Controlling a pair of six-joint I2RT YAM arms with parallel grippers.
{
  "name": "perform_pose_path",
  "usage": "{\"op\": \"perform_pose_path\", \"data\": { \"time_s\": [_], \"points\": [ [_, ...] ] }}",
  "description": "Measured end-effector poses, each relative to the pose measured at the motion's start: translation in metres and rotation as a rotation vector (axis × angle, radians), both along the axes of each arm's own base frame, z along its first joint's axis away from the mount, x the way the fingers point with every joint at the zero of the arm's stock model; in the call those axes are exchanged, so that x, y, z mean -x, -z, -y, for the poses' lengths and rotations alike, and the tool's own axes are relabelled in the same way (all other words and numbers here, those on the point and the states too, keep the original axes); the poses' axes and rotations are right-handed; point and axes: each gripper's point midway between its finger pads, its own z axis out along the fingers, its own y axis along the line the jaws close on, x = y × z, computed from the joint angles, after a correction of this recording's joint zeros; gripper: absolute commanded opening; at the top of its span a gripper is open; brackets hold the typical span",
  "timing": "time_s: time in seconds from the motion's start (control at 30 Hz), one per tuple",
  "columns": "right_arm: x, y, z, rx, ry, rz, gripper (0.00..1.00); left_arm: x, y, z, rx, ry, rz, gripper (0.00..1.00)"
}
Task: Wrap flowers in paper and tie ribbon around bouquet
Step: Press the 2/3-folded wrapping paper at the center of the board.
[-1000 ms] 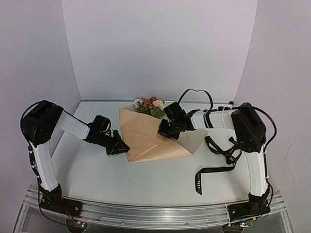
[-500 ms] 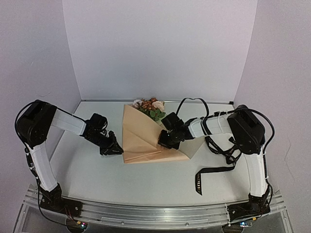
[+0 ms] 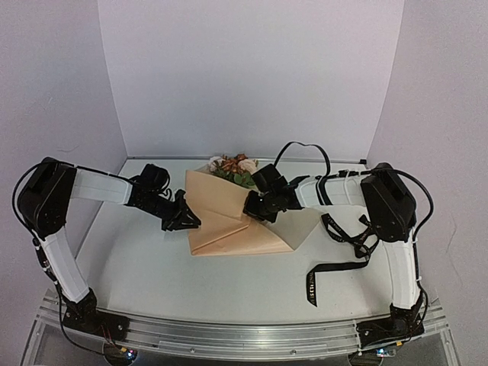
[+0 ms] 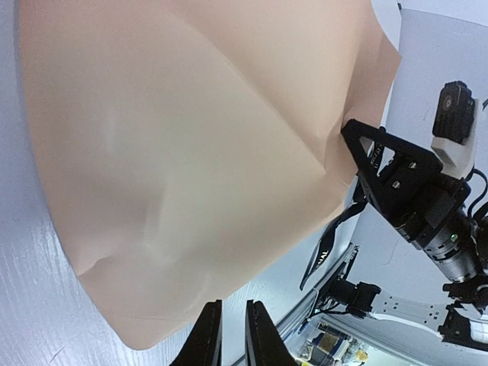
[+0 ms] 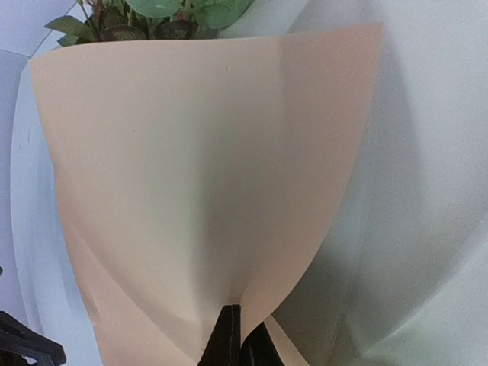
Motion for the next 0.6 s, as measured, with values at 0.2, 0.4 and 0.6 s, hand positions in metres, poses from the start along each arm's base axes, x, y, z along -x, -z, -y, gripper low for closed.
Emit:
{"op": "perform_pose_path", "data": {
  "time_s": [0.2,0.4,0.6],
  "points": [
    [0.001,0.005,0.001,0.010,0.000,-0.009,0.02,0.028,0.038,-0.009,-0.034,-0.007,-0.106,0.09],
    [0.001,0.017,0.001,0.031,-0.004,-0.030,0.02,0.057,0.064,-0.022,-0.062,-0.018,-0.196,0.09],
    [0.001,0.018,0.000,0.039,-0.009,-0.037,0.04,0.058,0.063,-0.023,-0.062,-0.019,-0.192,0.10]
  ]
}}
